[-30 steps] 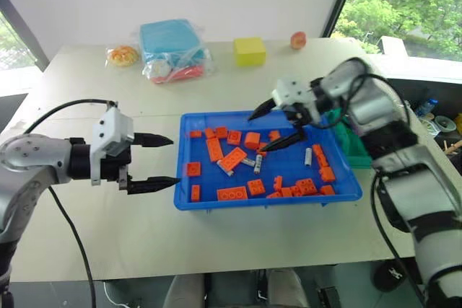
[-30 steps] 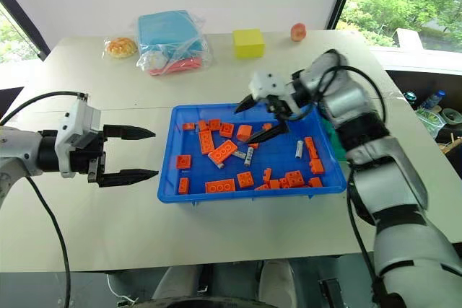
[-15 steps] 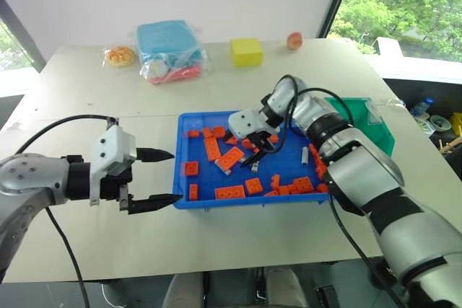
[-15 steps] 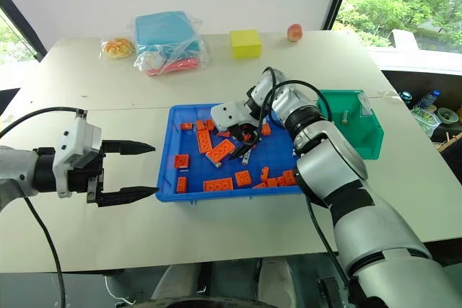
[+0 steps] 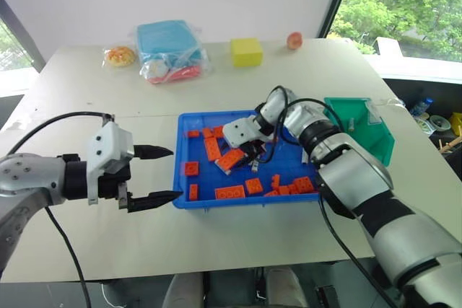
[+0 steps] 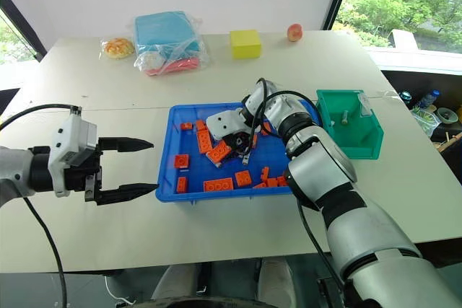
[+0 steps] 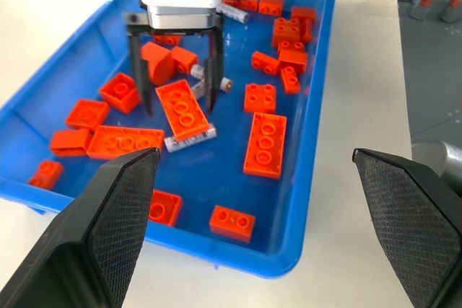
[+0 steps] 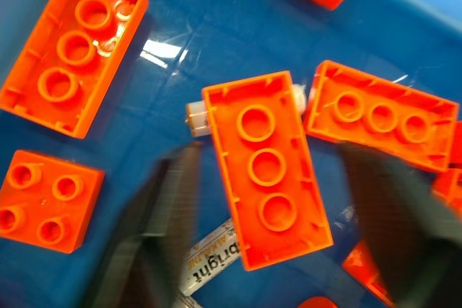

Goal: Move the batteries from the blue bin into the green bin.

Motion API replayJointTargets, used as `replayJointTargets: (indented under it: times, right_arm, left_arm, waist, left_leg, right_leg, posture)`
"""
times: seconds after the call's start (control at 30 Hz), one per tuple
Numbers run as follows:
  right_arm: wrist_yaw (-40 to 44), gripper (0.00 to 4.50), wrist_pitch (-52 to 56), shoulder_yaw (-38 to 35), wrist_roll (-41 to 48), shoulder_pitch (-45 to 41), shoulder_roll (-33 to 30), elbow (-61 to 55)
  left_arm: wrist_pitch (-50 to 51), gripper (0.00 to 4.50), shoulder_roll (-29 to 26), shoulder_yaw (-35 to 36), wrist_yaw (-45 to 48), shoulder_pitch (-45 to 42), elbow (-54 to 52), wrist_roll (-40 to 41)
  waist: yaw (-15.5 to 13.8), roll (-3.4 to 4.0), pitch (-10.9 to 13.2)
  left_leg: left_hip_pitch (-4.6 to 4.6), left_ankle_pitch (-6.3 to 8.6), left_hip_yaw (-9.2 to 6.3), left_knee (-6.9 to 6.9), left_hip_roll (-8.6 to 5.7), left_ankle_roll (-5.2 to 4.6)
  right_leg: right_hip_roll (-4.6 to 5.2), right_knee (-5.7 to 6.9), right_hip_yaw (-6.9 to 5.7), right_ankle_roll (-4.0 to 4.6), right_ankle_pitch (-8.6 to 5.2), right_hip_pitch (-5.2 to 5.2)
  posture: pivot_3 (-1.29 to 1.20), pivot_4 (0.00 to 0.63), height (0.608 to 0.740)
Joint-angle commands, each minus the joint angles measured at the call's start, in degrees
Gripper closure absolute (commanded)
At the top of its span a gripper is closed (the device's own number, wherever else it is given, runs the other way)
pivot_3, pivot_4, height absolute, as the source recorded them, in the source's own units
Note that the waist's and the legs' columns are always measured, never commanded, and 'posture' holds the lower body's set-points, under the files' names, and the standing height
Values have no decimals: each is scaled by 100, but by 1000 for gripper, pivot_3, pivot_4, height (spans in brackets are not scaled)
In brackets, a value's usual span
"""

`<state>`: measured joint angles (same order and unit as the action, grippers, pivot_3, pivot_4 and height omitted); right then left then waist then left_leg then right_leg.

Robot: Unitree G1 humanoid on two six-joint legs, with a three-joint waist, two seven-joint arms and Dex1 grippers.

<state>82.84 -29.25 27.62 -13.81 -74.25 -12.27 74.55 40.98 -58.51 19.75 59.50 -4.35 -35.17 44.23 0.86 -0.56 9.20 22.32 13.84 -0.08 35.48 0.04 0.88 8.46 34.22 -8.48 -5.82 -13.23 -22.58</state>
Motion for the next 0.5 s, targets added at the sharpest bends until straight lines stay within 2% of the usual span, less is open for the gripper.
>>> replayJointTargets:
  times: [0.03,0.27,0.43,0.5]
  right_arm:
    - [144,3523,34,-291,92,3,28,-94]
    - [927,3523,279,-866,604,14,-17,-489]
    - [909,3523,358,-920,703,64,-60,-856]
    - [805,3523,741,-999,724,67,-88,-974]
  left_arm:
    - [-48,0,-114,27,-10,-220,63,29]
    - [-102,0,-123,-171,67,-513,274,-28]
    - [-105,0,-126,-302,101,-706,407,-24]
    - [-115,0,-141,-345,124,-777,465,-36]
  waist:
    - [7,-2,-1]
    - [13,-2,-1]
    - [11,-2,-1]
    - [5,-2,-1]
  left_leg:
    - [-4,0,0,0,0,0]
    - [-9,-2,1,0,0,1]
    - [-9,-2,2,0,1,2]
    - [-9,-2,2,0,1,2]
  right_leg:
    - [-1,0,1,0,0,5]
    - [-3,1,4,8,6,27]
    - [-6,1,7,5,4,24]
    - [-7,1,8,4,3,17]
  posture:
    - [0,150,704]
    - [0,150,704]
    - [0,150,704]
    - [0,150,704]
